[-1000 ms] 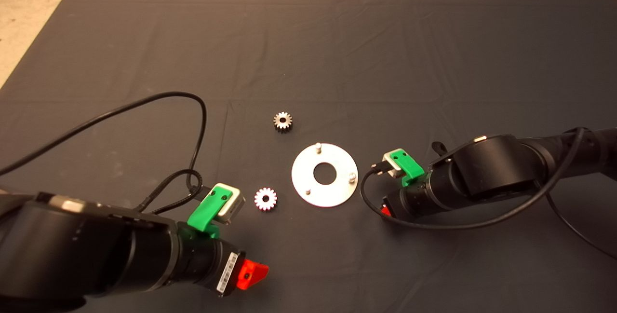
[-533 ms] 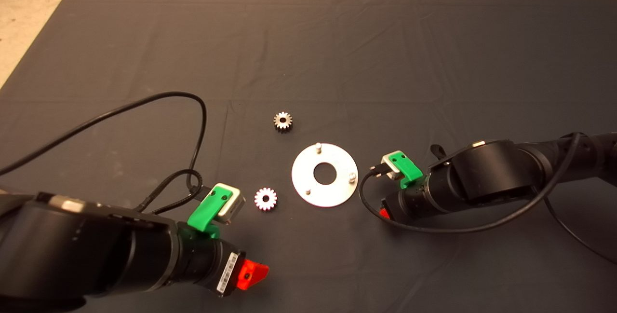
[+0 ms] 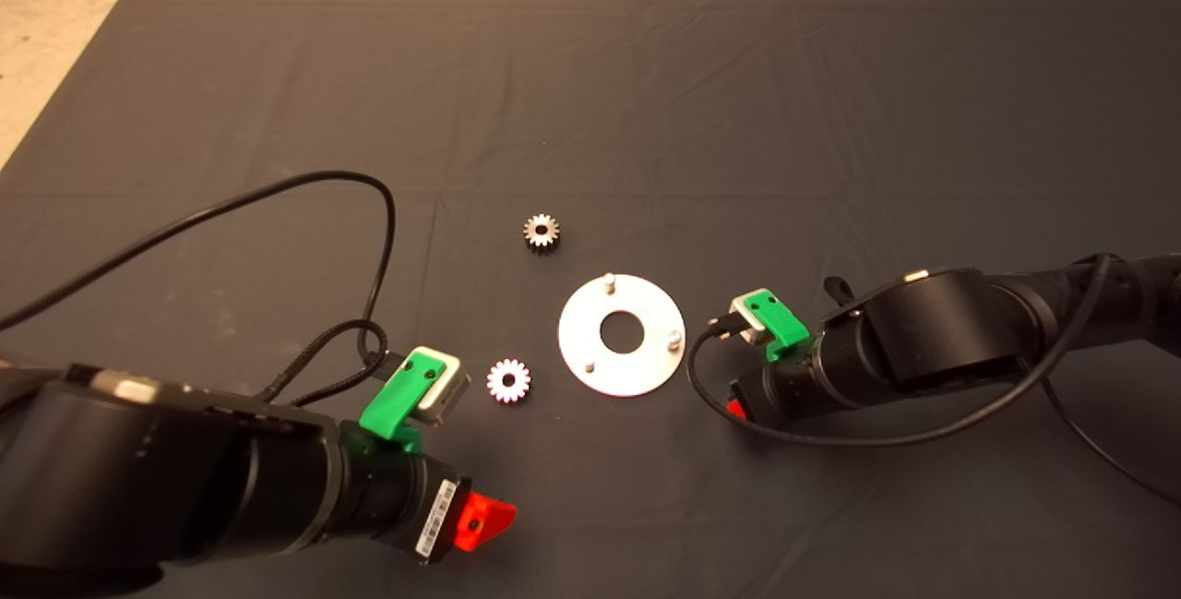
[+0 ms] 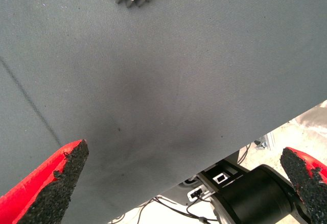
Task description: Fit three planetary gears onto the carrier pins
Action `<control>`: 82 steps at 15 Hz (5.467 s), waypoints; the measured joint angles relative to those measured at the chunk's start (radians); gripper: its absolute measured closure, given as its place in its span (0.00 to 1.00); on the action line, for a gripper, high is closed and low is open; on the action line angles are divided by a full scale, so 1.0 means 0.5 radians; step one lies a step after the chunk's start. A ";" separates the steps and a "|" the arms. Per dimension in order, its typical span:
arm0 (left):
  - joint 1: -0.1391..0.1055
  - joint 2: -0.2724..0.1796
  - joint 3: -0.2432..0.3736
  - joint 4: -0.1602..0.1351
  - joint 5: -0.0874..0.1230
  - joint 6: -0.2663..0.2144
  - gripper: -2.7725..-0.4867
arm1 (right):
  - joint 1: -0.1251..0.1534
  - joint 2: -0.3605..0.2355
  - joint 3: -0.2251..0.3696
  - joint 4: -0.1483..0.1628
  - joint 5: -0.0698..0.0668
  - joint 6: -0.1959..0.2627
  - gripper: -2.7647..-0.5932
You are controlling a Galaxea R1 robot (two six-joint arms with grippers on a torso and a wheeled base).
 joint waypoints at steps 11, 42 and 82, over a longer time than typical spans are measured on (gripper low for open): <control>0.000 0.000 -0.001 -0.001 0.000 0.000 0.01 | 0.000 -0.005 0.011 -0.005 -0.001 0.000 0.80; 0.000 0.001 -0.001 -0.001 -0.066 -0.013 0.01 | 0.327 0.121 0.037 0.005 -0.019 0.024 0.82; -0.014 0.002 -0.001 -0.001 -0.088 -0.015 0.01 | 0.322 0.400 -0.153 0.008 -0.020 0.092 0.83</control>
